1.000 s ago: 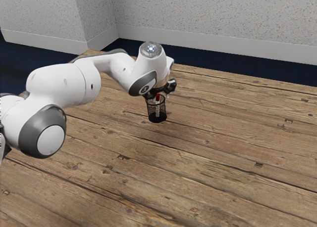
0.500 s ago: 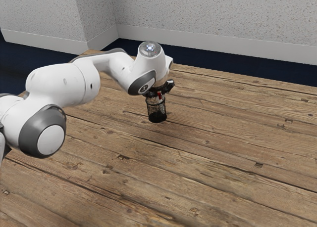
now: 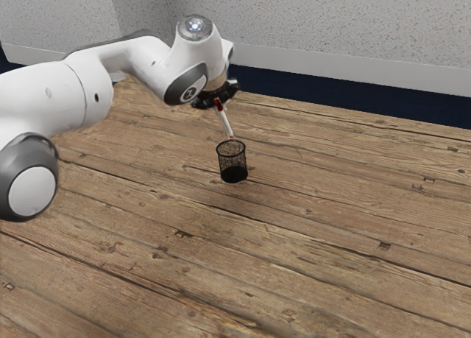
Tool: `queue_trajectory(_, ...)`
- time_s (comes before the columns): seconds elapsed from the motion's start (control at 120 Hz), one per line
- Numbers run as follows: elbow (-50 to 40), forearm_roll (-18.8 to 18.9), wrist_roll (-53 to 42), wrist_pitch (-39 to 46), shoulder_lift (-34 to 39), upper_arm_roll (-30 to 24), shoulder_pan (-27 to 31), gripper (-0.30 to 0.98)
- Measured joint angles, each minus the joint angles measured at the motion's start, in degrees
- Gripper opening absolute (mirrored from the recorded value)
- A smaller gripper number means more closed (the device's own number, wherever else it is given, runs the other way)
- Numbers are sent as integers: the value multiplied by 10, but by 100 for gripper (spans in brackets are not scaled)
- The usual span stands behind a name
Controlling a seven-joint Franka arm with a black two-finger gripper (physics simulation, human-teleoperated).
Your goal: Take the marker out of the pen holder and place it to the left of the pen holder.
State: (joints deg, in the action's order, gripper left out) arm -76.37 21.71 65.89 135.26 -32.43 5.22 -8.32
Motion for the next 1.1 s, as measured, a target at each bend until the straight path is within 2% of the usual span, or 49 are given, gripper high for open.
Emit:
queue_trajectory(0.092,-3,7,1,-12,23,1,0,-9)
queue_trajectory(0.2,4,26,4,-20,19,0,22,-9)
queue_trajectory(0.35,56,90,15,20,-46,15,56,-9)
queue_trajectory(0.617,148,161,39,111,-164,111,89,-9)
queue_trajectory(0.783,153,174,55,150,-219,142,81,-9)
queue_trajectory(1.1,153,177,77,177,-231,144,81,-8)
